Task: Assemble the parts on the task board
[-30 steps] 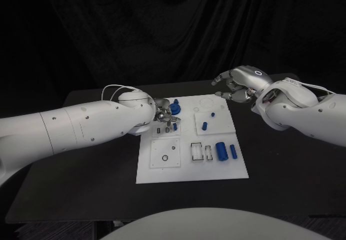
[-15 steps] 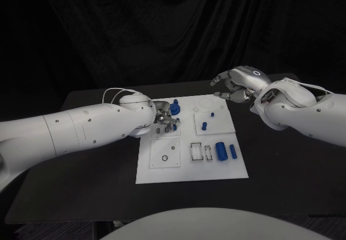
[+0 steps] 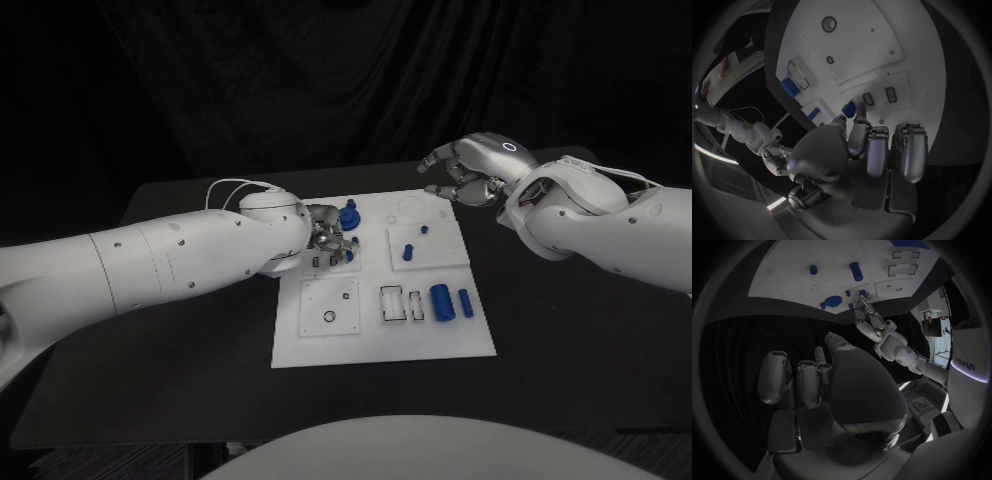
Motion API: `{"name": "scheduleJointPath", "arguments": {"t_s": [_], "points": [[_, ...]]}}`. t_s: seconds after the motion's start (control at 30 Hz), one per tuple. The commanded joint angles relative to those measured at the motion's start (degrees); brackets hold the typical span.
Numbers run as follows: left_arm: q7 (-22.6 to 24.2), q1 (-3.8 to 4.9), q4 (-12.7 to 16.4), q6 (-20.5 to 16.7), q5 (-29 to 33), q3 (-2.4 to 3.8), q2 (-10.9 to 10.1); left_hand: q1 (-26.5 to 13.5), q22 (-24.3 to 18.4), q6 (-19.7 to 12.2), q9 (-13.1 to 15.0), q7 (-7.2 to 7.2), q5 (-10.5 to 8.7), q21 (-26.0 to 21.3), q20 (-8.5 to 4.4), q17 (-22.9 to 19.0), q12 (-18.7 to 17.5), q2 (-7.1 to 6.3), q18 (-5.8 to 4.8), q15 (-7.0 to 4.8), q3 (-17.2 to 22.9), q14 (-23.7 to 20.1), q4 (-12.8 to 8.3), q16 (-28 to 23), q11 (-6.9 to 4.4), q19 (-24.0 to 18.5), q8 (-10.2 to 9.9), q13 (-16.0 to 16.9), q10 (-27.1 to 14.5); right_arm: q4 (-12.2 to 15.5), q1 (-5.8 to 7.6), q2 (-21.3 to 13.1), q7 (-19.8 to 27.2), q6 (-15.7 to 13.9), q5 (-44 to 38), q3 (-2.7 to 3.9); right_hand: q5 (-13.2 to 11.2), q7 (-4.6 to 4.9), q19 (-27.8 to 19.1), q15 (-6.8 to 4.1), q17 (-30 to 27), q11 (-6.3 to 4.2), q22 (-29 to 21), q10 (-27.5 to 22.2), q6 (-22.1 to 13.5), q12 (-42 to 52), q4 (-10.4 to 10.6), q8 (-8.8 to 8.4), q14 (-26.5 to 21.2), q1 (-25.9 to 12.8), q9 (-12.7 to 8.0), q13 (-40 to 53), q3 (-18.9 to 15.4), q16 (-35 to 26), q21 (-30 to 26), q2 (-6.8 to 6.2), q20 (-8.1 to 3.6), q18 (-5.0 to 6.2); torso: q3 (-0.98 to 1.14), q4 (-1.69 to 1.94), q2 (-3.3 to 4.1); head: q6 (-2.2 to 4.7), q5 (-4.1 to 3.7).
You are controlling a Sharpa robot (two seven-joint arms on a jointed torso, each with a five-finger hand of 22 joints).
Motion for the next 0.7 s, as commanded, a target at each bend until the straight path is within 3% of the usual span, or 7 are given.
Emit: {"name": "scheduleJointPath", "arguments": {"t_s": [0.03, 0.43, 0.7], "points": [[1.3, -0.13, -0.1, 0.4, 0.4, 0.04, 0.2, 0.3, 3.5, 0.4, 0.1, 0.06, 0.37, -0.2, -0.38, 15.1, 11.5, -0.39, -0.69, -0.24, 0.6, 6.1, -0.1, 0.1, -1.94, -0.2, -0.4, 21.6, 7.9, 0.0, -0.13, 0.1, -1.1, 0.5, -0.1, 0.04, 0.2, 0.23, 0.0, -0.06, 4.1, 0.08, 8.1, -0.4, 0.1, -0.4, -0.1, -0.19, 2.8, -0.6, -0.1, 5.2, 0.4, -0.2, -0.2, 0.13, 0.2, -0.36, 0.01, 0.01, -0.06, -0.01, -0.03], [2.0, -0.27, -0.2, 0.4, 0.4, 0.04, 0.4, 0.5, 3.7, 0.8, 0.6, -0.01, 1.03, -0.3, -0.41, 15.1, 11.5, -0.82, -0.71, -0.28, 1.8, 6.1, -0.7, 0.1, -2.0, -0.2, -1.2, 21.6, 7.9, -0.3, -0.18, 0.4, -1.5, 1.2, -0.1, 0.04, 0.5, 0.27, 0.0, -0.02, 4.0, 0.12, 8.0, -0.5, 0.3, -0.5, -0.2, -0.18, 2.8, -0.3, -0.2, 5.1, 0.6, -0.3, -0.4, 0.12, 0.25, -0.32, -0.03, -0.12, -0.01, -0.01, 0.25], [2.6, -0.32, -0.3, 0.7, 0.4, 0.04, 0.6, 0.5, 3.7, 1.3, 1.5, -0.15, 2.96, -0.3, -0.5, 15.1, 11.5, -1.67, -0.7, -0.38, 4.1, 6.1, -1.6, 0.1, -2.12, -0.1, -2.4, 21.6, 7.9, -0.5, -0.31, 0.5, -1.9, 1.7, -0.1, 0.04, 0.6, 0.3, 0.0, -0.01, 4.0, 0.13, 8.0, -0.4, 0.4, -0.5, -0.3, -0.19, 2.8, -0.2, -0.2, 5.1, 0.7, -0.3, -0.4, 0.11, 0.26, -0.31, -0.01, -0.03, -0.05, -0.01, 0.16]]}}
